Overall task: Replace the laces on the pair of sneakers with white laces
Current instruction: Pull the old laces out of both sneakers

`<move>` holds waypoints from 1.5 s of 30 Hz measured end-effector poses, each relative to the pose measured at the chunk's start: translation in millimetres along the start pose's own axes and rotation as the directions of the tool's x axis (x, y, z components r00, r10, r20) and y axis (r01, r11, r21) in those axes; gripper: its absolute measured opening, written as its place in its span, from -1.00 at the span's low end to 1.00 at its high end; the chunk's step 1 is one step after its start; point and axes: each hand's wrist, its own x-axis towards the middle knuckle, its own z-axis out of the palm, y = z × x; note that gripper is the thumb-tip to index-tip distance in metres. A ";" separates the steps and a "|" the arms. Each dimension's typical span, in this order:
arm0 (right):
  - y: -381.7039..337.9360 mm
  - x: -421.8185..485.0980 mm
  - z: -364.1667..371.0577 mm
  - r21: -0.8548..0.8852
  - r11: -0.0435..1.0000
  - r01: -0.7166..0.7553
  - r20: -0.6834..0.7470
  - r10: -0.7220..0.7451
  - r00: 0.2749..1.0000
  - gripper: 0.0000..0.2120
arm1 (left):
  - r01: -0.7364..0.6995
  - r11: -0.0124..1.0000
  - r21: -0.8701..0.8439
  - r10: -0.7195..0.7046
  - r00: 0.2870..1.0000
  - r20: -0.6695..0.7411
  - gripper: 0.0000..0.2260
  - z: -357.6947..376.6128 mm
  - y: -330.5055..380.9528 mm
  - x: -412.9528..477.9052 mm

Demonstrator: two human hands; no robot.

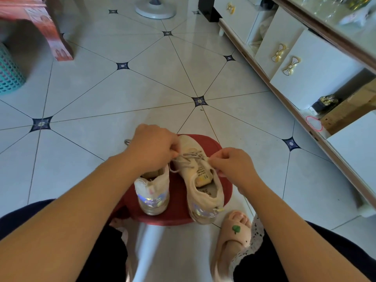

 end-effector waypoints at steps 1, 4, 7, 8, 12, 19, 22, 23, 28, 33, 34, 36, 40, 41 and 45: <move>-2.9 0.0 3.8 -0.065 0.997 0.036 -0.013 -0.037 0.999 -0.94 | 0.004 1.000 0.030 -0.005 1.000 0.016 -0.82 5.7 6.3 1.1; -6.9 3.9 6.0 -0.149 0.984 0.093 -0.016 -0.096 0.995 -0.91 | 0.009 1.000 0.017 -0.008 0.999 -0.042 -0.58 18.0 21.4 2.8; -8.6 7.2 8.1 -0.238 0.950 0.202 0.043 -0.198 0.979 -0.77 | -0.019 0.996 -0.082 0.004 0.985 -0.173 -0.58 26.7 29.5 2.5; -8.7 7.8 10.0 -0.287 0.925 0.248 0.080 -0.235 0.969 -0.72 | -0.026 0.993 -0.117 0.004 0.983 -0.185 -0.65 28.8 32.5 2.3; -8.2 12.9 12.1 -0.437 0.831 0.345 0.184 -0.293 0.938 -0.75 | -0.017 0.985 -0.171 0.009 0.999 -0.044 -0.75 37.0 37.6 2.3; -8.1 14.4 12.6 -0.435 0.846 0.307 0.118 -0.285 0.951 -0.91 | -0.016 0.999 -0.038 0.016 1.000 -0.019 -0.70 43.9 39.2 5.2; -9.2 11.2 10.6 -0.306 0.921 0.241 0.126 -0.211 0.969 -0.92 | -0.016 1.000 -0.003 0.016 0.998 -0.055 -0.76 44.2 42.3 4.1; -9.2 10.2 8.9 -0.237 0.951 0.200 0.134 -0.172 0.976 -0.89 | -0.005 1.000 -0.026 0.004 0.998 -0.055 -0.78 44.7 42.9 3.5; -8.9 3.7 1.3 0.155 0.982 -0.104 0.265 0.060 0.962 -0.81 | 0.071 0.976 -0.205 -0.089 0.993 -0.077 -0.72 47.3 41.0 -2.5; -7.6 0.0 -2.6 0.262 0.939 -0.224 0.370 0.116 0.922 -0.81 | 0.045 0.961 -0.272 -0.054 0.998 -0.029 -0.81 44.0 35.5 -5.4; -7.5 0.3 -3.4 0.252 0.943 -0.216 0.367 0.113 0.923 -0.82 | 0.023 0.958 -0.287 -0.035 0.999 -0.035 -0.81 44.1 35.7 -6.2; -7.7 0.8 -3.2 0.206 0.963 -0.172 0.327 0.098 0.940 -0.84 | -0.010 0.963 -0.270 -0.007 0.998 -0.060 -0.80 44.5 36.9 -6.8; -8.9 0.6 3.6 0.119 0.990 -0.081 0.265 0.047 0.963 -0.89 | -0.021 0.984 -0.177 -0.001 0.992 -0.124 -0.82 46.9 37.2 -2.1; -9.7 0.0 5.1 0.092 0.994 -0.057 0.263 0.031 0.964 -0.90 | -0.021 0.985 -0.169 0.000 0.992 -0.124 -0.83 47.6 38.2 -0.7; -13.3 -2.8 8.8 -0.121 0.982 0.145 0.168 -0.123 0.978 -0.92 | -0.014 0.983 -0.183 -0.006 0.994 -0.108 -0.85 47.0 41.0 1.9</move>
